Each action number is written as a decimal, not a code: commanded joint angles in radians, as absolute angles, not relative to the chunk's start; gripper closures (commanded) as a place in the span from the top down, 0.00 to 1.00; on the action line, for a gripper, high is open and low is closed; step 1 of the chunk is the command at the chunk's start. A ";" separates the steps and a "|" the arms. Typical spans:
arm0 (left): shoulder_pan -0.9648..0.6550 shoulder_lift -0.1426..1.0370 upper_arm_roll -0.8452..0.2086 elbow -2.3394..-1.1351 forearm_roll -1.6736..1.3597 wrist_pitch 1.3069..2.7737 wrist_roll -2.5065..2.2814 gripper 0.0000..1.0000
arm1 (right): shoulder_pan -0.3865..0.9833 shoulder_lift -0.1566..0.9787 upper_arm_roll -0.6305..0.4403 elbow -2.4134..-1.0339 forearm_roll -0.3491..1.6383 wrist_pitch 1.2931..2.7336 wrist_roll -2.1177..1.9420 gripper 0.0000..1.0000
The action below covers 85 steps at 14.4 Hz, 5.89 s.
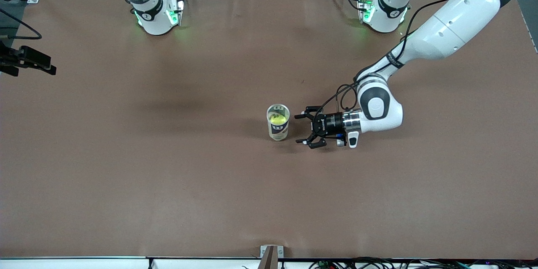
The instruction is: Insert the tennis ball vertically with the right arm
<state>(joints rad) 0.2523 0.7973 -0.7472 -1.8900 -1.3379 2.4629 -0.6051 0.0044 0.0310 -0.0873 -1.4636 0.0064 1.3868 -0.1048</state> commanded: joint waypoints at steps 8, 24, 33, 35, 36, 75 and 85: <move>0.252 0.491 -0.563 -1.937 -0.897 2.333 -0.634 1.00 | 0.008 -0.060 -0.086 -1.546 0.003 1.382 -0.089 1.00; 0.278 0.255 -0.299 -1.618 -0.108 1.885 -0.468 1.00 | 0.011 -0.155 -0.083 -1.634 0.012 1.385 -0.026 1.00; 0.296 0.154 -0.304 -1.408 0.026 1.654 -0.207 1.00 | 0.008 -0.155 -0.086 -1.631 0.002 1.402 -0.086 1.00; 0.296 0.126 -0.304 -1.414 0.021 1.640 -0.158 1.00 | 0.011 -0.155 -0.086 -1.631 0.006 1.404 -0.086 1.00; 0.302 0.121 -0.302 -1.414 0.020 1.635 -0.153 1.00 | 0.011 -0.155 -0.086 -1.631 0.009 1.404 -0.086 1.00; 0.003 0.083 0.021 -1.416 -0.003 1.618 0.000 1.00 | 0.006 -0.147 -0.089 -1.569 0.014 1.362 -0.112 1.00; -0.009 0.051 0.040 -1.451 -0.005 1.617 0.000 1.00 | -0.011 -0.147 -0.092 -1.577 0.054 1.353 -0.118 1.00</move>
